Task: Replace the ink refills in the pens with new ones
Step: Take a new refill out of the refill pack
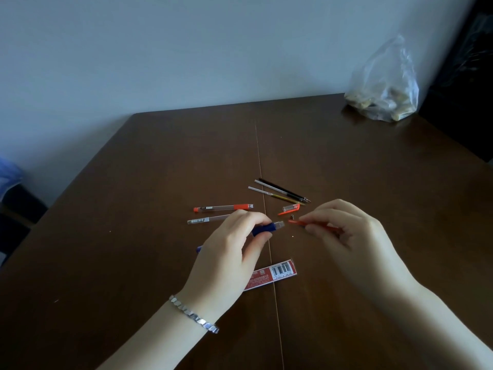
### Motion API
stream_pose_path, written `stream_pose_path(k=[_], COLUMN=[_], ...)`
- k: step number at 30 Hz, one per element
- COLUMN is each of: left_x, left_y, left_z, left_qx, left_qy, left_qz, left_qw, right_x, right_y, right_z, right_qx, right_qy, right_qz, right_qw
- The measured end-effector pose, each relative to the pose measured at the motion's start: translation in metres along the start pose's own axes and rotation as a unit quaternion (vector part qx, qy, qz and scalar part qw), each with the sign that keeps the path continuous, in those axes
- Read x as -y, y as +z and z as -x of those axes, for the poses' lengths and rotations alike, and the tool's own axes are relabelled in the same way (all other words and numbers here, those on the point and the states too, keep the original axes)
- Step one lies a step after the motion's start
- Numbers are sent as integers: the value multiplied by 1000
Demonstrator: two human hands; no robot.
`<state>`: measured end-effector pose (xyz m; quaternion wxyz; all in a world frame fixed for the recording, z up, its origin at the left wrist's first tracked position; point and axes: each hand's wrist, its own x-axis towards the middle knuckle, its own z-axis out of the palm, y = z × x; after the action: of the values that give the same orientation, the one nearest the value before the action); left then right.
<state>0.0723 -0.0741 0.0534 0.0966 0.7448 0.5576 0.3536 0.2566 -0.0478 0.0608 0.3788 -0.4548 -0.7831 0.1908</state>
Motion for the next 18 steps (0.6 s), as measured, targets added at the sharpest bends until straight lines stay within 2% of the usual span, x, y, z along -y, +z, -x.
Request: stream_pose_path(k=[5, 11, 18], left_x=[-3, 0, 1], left_y=[2, -3, -6], left_z=[5, 3, 3], left_qx=[29, -11, -14], left_qy=[14, -21, -12], left_qz=[24, 44, 28], left_qw=[999, 999, 999], right_x=[6, 8, 12], right_y=[5, 2, 3], right_z=[0, -1, -2], right_qx=[32, -11, 5], right_qy=[-15, 6, 0], right_qz=[22, -10, -4], right_qw=[999, 1000, 1000])
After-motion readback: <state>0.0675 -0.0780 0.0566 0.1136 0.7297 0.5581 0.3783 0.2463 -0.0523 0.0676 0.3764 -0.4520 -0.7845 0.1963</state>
